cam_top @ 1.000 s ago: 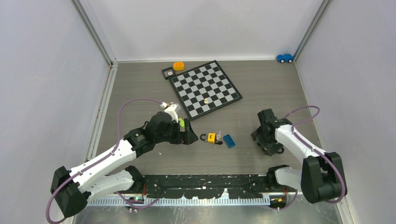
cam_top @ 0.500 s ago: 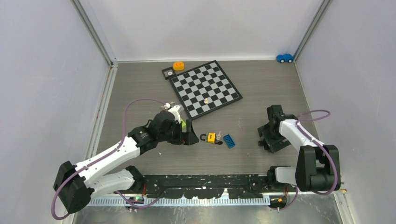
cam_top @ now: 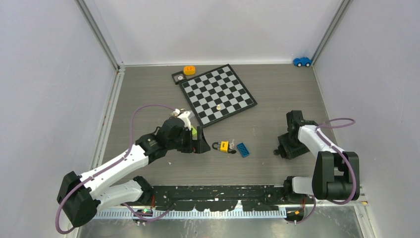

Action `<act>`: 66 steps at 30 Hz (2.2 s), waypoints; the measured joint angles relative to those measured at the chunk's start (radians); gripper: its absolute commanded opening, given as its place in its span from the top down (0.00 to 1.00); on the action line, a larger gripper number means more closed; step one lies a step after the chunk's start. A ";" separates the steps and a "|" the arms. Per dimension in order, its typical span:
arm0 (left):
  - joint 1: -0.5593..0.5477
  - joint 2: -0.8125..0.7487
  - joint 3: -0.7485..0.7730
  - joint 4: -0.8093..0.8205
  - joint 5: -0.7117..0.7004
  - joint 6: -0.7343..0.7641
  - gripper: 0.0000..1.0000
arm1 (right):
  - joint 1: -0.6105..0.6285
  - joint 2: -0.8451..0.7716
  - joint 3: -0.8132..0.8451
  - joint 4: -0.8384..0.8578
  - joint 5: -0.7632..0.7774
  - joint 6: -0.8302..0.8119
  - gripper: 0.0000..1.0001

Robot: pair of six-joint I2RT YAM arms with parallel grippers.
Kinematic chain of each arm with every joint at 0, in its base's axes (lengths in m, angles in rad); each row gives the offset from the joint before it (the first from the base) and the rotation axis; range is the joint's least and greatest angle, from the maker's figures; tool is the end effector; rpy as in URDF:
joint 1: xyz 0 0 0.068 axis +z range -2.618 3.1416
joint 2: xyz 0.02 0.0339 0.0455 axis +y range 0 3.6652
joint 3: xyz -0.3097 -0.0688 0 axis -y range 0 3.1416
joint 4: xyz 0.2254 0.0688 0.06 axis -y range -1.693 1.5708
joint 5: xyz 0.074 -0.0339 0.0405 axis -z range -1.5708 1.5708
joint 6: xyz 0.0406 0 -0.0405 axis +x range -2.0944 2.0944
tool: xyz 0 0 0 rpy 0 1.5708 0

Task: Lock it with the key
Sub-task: Pick up the lock from the center of the board.

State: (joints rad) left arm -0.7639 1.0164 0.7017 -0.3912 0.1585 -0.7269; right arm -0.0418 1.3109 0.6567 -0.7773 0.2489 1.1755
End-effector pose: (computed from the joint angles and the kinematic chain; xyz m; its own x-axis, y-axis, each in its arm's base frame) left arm 0.1232 -0.1269 0.2901 -0.8616 -0.0833 -0.5006 0.2639 0.7690 -0.5823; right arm 0.1710 -0.0172 0.2110 -0.3121 0.9083 -0.2786 0.9419 0.3341 0.0342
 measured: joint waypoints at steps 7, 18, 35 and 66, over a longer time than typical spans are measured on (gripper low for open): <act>0.012 0.003 0.000 0.001 0.008 0.002 0.10 | -0.006 -0.035 -0.004 0.005 0.011 -0.029 0.96; 0.111 -0.114 0.126 -0.101 -0.025 0.034 0.03 | 0.306 -0.363 0.023 0.198 -0.022 -0.172 1.00; 0.141 -0.447 0.253 -0.105 -0.129 -0.016 0.07 | 1.226 -0.237 0.160 0.705 -0.082 -0.872 1.00; 0.131 -0.341 0.064 0.081 0.208 -0.089 1.00 | 1.297 -0.182 0.185 0.903 0.021 -1.026 1.00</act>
State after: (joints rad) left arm -0.6331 0.6754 0.7662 -0.3103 0.3664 -0.8154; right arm 1.2549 1.1290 0.8417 0.1253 0.2703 0.1493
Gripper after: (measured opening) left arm 0.115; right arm 0.620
